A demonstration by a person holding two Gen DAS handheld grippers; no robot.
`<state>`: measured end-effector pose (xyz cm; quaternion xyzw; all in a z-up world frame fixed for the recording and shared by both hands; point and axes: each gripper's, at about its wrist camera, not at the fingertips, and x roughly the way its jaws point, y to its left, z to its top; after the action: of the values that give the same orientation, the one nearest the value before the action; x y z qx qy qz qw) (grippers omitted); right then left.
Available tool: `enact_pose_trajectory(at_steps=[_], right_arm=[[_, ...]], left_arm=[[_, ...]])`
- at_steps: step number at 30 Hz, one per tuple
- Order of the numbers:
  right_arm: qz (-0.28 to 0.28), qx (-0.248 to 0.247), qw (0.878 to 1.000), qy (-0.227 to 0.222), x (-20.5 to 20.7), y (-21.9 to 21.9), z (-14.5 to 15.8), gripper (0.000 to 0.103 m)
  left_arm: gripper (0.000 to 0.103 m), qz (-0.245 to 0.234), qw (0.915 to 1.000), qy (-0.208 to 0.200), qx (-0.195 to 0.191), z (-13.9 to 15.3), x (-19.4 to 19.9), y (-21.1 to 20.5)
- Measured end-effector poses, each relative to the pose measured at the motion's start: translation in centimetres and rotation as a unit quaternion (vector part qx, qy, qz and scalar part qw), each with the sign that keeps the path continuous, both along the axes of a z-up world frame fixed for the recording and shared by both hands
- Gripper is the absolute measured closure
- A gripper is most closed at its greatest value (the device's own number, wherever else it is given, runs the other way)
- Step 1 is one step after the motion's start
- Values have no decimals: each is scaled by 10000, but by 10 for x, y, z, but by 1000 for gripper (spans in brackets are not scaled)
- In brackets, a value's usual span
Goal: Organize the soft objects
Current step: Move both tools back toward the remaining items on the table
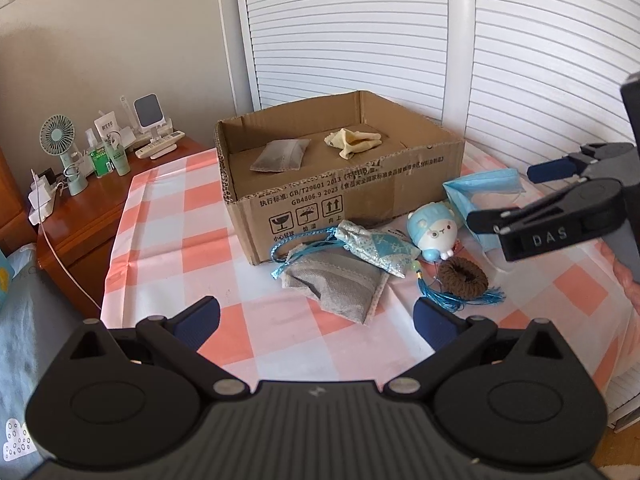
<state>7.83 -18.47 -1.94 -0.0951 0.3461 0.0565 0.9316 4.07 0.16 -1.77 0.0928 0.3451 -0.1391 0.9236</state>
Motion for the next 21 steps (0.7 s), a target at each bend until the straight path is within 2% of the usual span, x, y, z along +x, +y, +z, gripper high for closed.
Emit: enact_pose_trajectory(at_steps=[6,13,21], right_arm=[[521,207,9983,143,-24,15,-8,0],[1260,537,9900,345,-31,36,-18,0],[1292,630,9872,684,-12,41,-43,0]], left_arm=[[1,35,10000,61,36,-4,1,1],[1,139,9998,95,41,-6,2,7],[1,183,9997,181,47,-11,6,10]])
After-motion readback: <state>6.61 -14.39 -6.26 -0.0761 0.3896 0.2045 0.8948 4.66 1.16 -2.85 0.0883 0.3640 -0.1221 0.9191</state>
